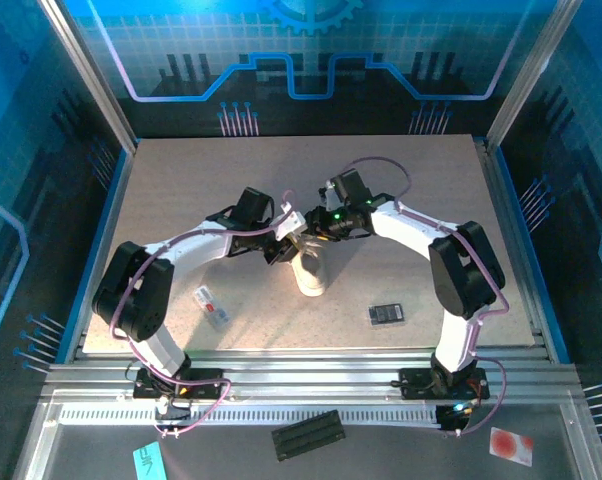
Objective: Tie the shoes
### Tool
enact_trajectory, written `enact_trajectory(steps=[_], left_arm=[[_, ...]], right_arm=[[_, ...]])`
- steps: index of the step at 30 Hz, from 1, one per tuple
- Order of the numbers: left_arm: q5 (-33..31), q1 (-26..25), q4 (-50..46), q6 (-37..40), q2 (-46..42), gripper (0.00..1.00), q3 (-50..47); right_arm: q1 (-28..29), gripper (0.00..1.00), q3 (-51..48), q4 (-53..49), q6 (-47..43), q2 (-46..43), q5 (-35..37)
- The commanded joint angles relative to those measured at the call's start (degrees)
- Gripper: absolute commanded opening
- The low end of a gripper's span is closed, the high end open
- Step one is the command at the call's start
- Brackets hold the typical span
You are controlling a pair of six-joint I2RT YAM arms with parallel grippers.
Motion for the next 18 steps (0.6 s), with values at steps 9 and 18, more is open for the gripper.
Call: enact_trajectory(steps=[9,18], left_arm=[[-1.8,-1.1,-4.2,-2.0,1.2,0.23,2.5],[2.7,3.5,-0.7,-8.7,-6.6,0.41,0.0]], right_arm=[[2.5,0.07,1.1,-2.1,-4.7,-1.6,6.1],[3.6,0.01,-5.9,7.2,-10.6,-5.4,4.1]])
